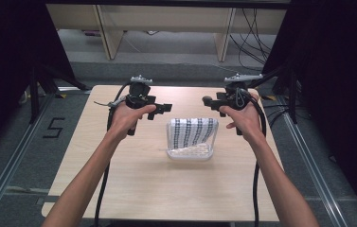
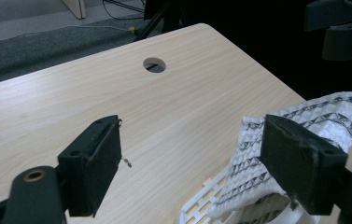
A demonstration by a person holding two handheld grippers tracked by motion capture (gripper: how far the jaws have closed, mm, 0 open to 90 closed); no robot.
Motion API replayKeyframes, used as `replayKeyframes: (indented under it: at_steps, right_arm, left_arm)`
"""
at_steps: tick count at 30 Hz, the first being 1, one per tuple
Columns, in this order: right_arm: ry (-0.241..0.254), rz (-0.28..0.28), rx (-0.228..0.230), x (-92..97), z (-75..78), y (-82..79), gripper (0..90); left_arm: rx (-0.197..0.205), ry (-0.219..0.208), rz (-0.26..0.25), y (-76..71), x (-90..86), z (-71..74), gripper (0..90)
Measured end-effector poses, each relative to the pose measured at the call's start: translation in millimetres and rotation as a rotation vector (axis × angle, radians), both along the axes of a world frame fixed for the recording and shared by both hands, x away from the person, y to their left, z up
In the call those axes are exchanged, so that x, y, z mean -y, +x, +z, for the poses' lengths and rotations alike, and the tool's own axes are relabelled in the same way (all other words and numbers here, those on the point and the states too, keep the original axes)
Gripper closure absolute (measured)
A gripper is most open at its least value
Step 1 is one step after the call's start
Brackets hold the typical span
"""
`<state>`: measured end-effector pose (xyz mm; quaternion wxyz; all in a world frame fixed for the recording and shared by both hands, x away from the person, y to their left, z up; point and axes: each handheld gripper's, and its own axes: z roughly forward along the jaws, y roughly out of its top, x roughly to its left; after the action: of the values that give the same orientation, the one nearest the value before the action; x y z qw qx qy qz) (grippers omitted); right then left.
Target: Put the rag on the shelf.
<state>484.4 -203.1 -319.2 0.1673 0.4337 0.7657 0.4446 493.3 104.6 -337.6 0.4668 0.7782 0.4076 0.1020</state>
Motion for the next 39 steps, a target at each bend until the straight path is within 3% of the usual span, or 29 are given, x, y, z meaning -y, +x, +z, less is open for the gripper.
replayKeyframes:
  at_steps: [3,7,17,21,27,32,33,39]
  right_arm:
    - [0.024,-0.012,-0.023,-0.6,1.4,-3.3,31.4]
    - [0.025,-0.008,-0.005,2.4,3.8,-7.0,25.3]
    - [0.028,0.022,0.018,5.7,9.9,-23.1,24.2]
    - [0.048,0.026,0.007,5.2,10.7,-29.8,24.0]
    - [0.031,0.045,0.030,7.2,7.6,-36.7,23.4]
    - [0.044,0.040,0.012,7.2,8.1,-43.3,22.8]
    - [0.052,0.041,0.036,7.1,7.3,-44.2,22.8]
    - [0.053,0.059,0.038,9.2,9.4,-50.2,22.4]
  left_arm:
    - [0.009,-0.007,0.006,-3.2,-1.7,1.3,19.1]
    - [0.017,-0.022,-0.005,-9.0,-4.4,2.3,19.0]
    - [0.026,-0.031,-0.021,-25.7,-9.8,3.7,18.2]
    - [0.034,-0.030,-0.026,-35.1,-11.6,5.3,18.2]
    - [0.043,-0.041,-0.035,-45.3,-15.7,4.3,18.0]
    - [0.052,-0.044,-0.048,-55.1,-16.6,3.4,17.8]
    - [0.053,-0.045,-0.052,-57.1,-16.8,3.3,17.8]
    - [0.061,-0.045,-0.064,-67.3,-17.3,2.5,17.7]
